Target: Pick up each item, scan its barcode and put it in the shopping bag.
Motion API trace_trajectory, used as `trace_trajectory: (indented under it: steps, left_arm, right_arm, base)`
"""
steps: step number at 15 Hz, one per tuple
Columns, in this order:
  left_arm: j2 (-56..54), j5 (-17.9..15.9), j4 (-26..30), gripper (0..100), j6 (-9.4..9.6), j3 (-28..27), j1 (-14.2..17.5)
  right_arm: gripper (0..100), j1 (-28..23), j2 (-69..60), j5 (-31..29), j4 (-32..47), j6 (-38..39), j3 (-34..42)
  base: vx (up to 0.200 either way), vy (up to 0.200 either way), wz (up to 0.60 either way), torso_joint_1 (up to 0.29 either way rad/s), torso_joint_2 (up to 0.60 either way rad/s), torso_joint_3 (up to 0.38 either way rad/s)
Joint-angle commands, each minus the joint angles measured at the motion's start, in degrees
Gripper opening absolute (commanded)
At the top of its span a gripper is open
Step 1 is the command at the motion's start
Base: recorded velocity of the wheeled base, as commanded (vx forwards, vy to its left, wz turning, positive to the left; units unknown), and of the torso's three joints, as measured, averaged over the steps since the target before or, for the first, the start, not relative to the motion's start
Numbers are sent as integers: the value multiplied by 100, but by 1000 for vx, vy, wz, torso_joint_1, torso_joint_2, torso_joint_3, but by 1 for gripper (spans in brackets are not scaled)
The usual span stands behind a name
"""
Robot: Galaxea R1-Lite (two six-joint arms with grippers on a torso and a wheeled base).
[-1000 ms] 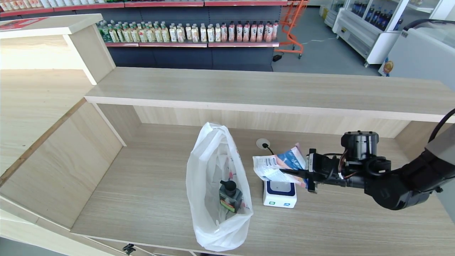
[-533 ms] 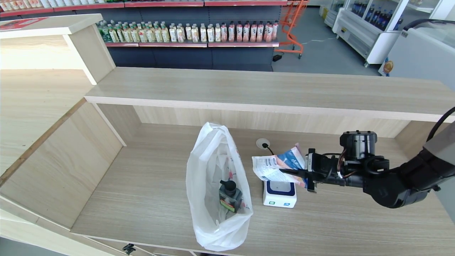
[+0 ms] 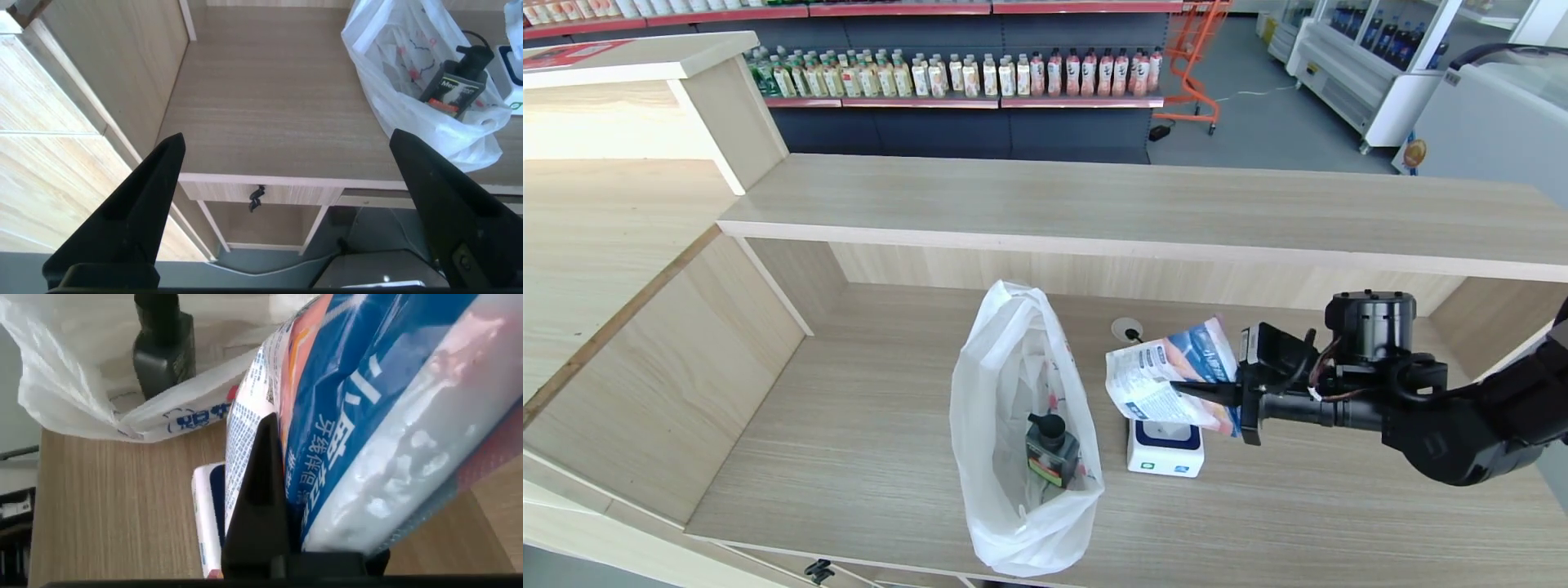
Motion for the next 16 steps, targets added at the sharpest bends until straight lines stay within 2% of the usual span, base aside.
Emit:
trace_trajectory:
  steps: [1, 2, 4, 6, 10, 16]
  left_arm:
    - [-2, -1, 0, 100, 0, 7, 1]
    - [-2, -1, 0, 100, 0, -1, 1]
    - [-2, -1, 0, 100, 0, -1, 1]
    - [-2, -1, 0, 100, 0, 7, 1]
    - [-2, -1, 0, 100, 0, -1, 1]
    - [-2, -1, 0, 100, 0, -1, 1]
  right_arm:
    - [0, 442, -1018, -235, -23, 2023, -86]
    - [0, 776, -1132, -885, -23, 3157, -332]
    - [0, 1180, -869, -1668, -5, 4229, -841]
    - [0, 1452, -289, -1887, -32, 4712, -1193]
    - [0, 1646, 441, -1782, -163, 4783, -1325]
    - [0, 1584, 1249, -1729, -269, 4730, -1712]
  base:
    - [0, 0, 0, 0, 0, 0]
    - [0, 0, 0, 0, 0, 0]
    - [0, 0, 0, 0, 0, 0]
    - [0, 0, 0, 0, 0, 0]
    - [0, 0, 0, 0, 0, 0]
    - [0, 0, 0, 0, 0, 0]
